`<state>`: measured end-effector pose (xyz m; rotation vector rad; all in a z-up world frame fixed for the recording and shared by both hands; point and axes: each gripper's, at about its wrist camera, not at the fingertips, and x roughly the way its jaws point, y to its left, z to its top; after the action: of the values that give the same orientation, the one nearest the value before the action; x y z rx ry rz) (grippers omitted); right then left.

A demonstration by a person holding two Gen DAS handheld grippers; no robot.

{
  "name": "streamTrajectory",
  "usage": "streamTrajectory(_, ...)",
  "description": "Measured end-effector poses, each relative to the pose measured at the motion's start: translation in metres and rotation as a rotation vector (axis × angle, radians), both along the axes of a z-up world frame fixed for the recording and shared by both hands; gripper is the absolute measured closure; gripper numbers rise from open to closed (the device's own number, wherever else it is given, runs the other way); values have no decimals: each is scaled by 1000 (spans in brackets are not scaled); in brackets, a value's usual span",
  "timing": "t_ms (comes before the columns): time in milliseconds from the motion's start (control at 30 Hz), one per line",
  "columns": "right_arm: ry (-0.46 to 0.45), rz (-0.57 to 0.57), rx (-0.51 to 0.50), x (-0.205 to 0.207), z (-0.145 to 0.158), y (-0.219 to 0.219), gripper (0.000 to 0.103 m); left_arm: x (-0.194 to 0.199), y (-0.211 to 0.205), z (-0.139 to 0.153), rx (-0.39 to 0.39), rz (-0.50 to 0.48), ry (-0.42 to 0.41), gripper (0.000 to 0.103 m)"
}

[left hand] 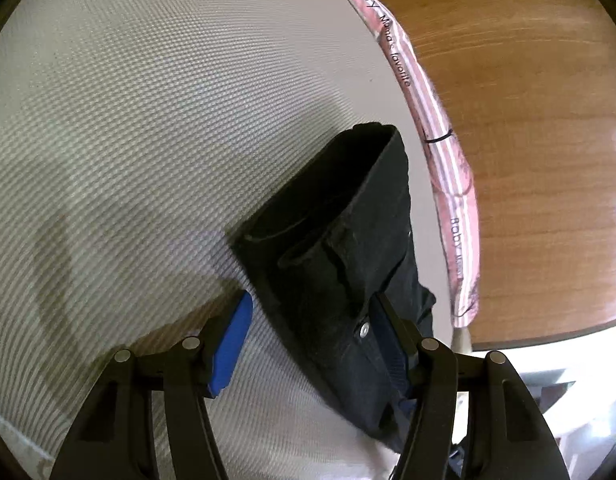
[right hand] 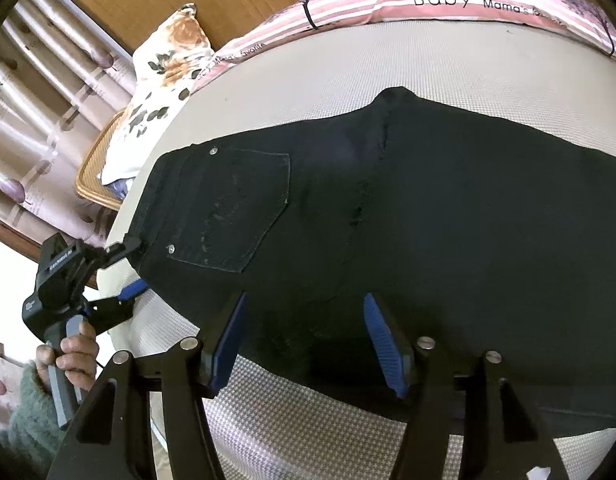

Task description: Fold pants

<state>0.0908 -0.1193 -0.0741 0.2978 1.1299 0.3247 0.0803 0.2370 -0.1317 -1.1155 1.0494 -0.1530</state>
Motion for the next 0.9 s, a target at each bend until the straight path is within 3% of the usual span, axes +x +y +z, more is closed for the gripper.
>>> streamTrajectory(233,15,-1,-6,4,-5,3,46,10,3,-10,-63,27,-71,42)
streamTrajectory(500,25,-7,-12,5,-11,3,46,19,-4,-7,7,26,-131,44)
streamTrajectory(667,20,-35,-3,6,-9,-4,46,24,-7,-11,19,32,-132,56)
streamTrajectory(733,13,-52,1,4,-6,-7,46,30,-9,-15,22,31,-106,71)
streamTrajectory(800,4,-73,8,3,-3,-15,46,31,-9,-15,6,43,-91,74)
streamTrajectory(900,-18,-105,12,-3,5,-29,46,33,-19,4,83,27,-102,77)
